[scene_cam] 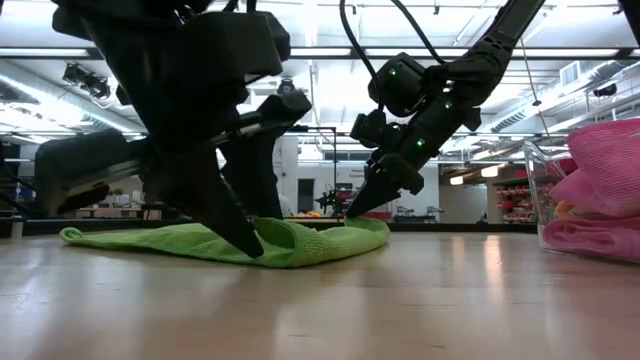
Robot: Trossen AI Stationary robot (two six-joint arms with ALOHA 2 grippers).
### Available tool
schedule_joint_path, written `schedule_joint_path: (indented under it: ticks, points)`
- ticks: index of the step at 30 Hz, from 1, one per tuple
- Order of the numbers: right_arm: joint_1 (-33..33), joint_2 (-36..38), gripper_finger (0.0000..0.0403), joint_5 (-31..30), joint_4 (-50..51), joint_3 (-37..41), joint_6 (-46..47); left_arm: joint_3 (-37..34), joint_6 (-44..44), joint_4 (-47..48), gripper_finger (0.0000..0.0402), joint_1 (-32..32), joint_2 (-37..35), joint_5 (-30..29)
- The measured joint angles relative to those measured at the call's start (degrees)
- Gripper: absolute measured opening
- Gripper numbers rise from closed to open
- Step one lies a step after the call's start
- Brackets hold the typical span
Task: Fold microfiber towels
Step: Fold the green towel
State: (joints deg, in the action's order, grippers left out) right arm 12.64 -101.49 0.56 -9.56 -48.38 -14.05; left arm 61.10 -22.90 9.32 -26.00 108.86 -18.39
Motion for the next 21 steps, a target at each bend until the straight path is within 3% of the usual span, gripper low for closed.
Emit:
schedule_joint_path:
  ticks: [9,13,21]
  points:
    - [0.0,0.0,0.0000,0.0,0.0,0.0,-0.1,0.0,-0.2,-2.5,0.0049,0.0,-0.5,0.0]
    - [0.0,0.0,0.0000,0.0,0.2,0.0,0.0,0.0,1.1,-2.2,0.0012,-0.4,-0.5,-4.0]
    - [-0.1,5.4,0.0000,0.0,11.3,0.0,-2.9,0.0,-0.1,-3.8,0.0008,-3.0,-3.7,-8.8]
